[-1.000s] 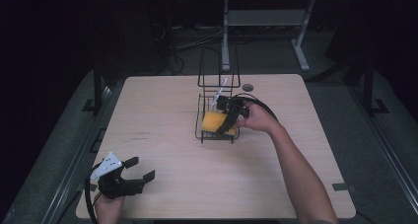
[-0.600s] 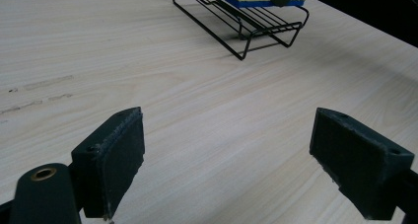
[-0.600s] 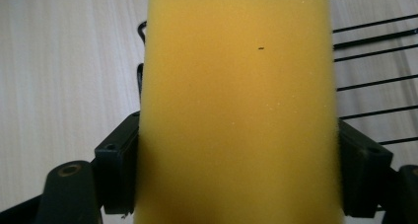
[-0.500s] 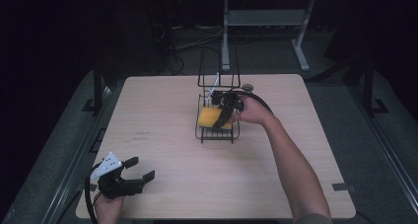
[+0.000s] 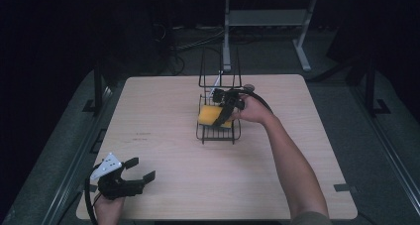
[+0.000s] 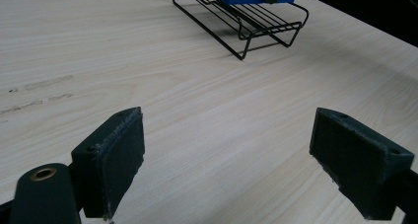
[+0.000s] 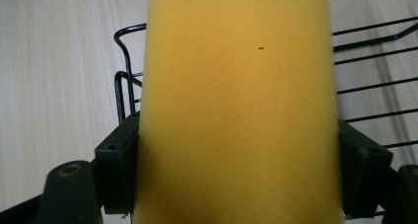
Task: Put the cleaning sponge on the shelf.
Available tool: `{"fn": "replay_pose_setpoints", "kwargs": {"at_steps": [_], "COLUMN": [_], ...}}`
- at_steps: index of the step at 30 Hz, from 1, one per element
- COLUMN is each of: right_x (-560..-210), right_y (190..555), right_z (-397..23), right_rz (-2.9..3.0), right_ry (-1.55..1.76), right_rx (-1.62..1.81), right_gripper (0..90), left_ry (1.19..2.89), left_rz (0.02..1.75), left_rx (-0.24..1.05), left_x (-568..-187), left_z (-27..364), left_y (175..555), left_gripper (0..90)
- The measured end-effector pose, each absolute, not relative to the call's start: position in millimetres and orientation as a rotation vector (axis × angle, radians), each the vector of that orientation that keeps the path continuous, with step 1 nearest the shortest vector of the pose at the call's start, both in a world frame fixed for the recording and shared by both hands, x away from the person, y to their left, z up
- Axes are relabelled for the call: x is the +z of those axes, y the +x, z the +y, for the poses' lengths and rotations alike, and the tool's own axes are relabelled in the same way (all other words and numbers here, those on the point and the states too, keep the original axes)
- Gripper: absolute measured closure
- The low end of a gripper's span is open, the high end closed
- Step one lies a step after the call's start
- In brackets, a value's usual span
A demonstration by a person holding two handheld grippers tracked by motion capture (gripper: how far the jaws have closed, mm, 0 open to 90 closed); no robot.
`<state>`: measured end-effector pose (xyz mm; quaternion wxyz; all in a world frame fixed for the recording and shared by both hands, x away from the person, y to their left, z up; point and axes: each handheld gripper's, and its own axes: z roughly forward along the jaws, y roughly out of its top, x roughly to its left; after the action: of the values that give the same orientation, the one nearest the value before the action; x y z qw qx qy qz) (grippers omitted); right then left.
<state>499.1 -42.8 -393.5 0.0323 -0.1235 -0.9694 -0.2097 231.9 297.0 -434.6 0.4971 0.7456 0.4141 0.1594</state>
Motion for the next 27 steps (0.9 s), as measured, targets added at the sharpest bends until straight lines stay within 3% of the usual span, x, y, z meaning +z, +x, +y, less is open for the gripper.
{"fn": "replay_pose_setpoints", "kwargs": {"at_steps": [27], "right_x": [-414.4], "right_y": [495.5], "right_z": [-41.8], "right_rz": [-3.055], "right_ry": [-0.3], "right_rx": [-0.55], "right_gripper": [21.0], "left_ry": [1.804], "left_rz": [1.004], "left_rx": [0.388], "left_x": [-434.1], "left_z": [298.8], "left_y": [231.0], "left_gripper": [12.8]}}
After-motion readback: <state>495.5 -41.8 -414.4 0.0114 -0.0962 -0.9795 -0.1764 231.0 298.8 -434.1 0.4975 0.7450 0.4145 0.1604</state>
